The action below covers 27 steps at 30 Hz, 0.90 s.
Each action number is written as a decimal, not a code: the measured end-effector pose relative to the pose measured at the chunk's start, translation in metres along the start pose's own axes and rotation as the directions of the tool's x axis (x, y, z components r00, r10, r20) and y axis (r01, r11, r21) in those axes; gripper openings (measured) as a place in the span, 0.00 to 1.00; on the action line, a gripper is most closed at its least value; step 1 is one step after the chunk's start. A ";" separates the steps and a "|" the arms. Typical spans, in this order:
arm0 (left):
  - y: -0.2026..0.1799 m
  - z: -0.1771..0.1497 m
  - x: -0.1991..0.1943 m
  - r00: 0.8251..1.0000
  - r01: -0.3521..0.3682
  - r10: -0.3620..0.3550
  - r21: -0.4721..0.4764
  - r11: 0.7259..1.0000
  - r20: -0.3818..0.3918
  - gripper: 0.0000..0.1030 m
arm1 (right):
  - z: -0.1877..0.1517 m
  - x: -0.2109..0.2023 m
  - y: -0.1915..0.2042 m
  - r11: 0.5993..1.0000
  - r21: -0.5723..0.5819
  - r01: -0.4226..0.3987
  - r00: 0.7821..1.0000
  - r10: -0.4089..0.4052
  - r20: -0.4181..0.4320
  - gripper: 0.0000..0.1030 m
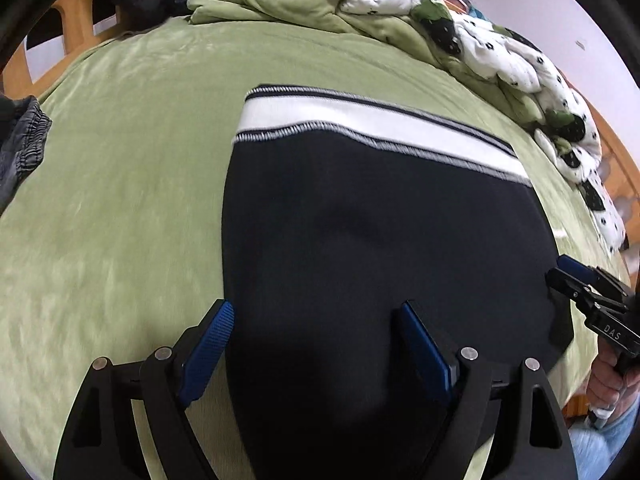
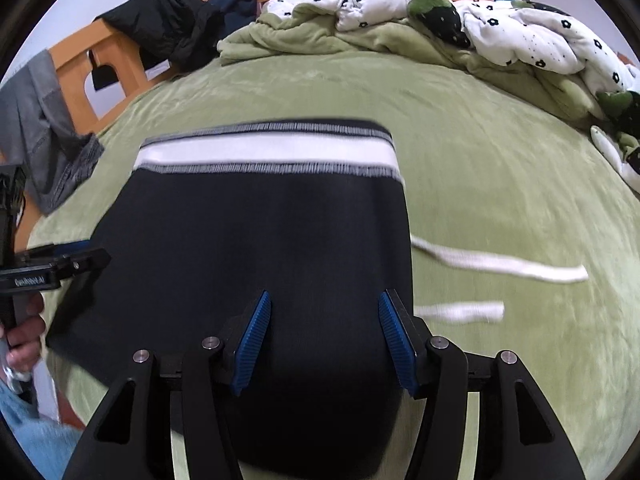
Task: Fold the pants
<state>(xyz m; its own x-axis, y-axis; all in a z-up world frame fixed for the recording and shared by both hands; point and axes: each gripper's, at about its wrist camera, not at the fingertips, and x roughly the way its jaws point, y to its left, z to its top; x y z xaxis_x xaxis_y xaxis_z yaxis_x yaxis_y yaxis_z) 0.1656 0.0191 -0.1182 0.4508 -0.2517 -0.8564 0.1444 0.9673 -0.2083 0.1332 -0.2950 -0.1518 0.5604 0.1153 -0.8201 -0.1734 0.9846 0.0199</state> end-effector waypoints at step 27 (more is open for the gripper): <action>0.004 -0.096 -0.038 0.987 -0.159 0.160 0.184 0.970 0.011 0.32 | -0.068 -0.056 -0.008 0.998 0.064 -0.011 1.000 0.012 -0.018 0.55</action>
<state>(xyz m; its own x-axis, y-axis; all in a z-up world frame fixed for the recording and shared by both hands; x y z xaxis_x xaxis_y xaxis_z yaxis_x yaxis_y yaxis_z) 0.0644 0.0357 -0.1322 0.4782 -0.0943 -0.8732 0.2302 0.9729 0.0210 0.0481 -0.3181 -0.1455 0.5435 0.1245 -0.8301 -0.1270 0.9898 0.0652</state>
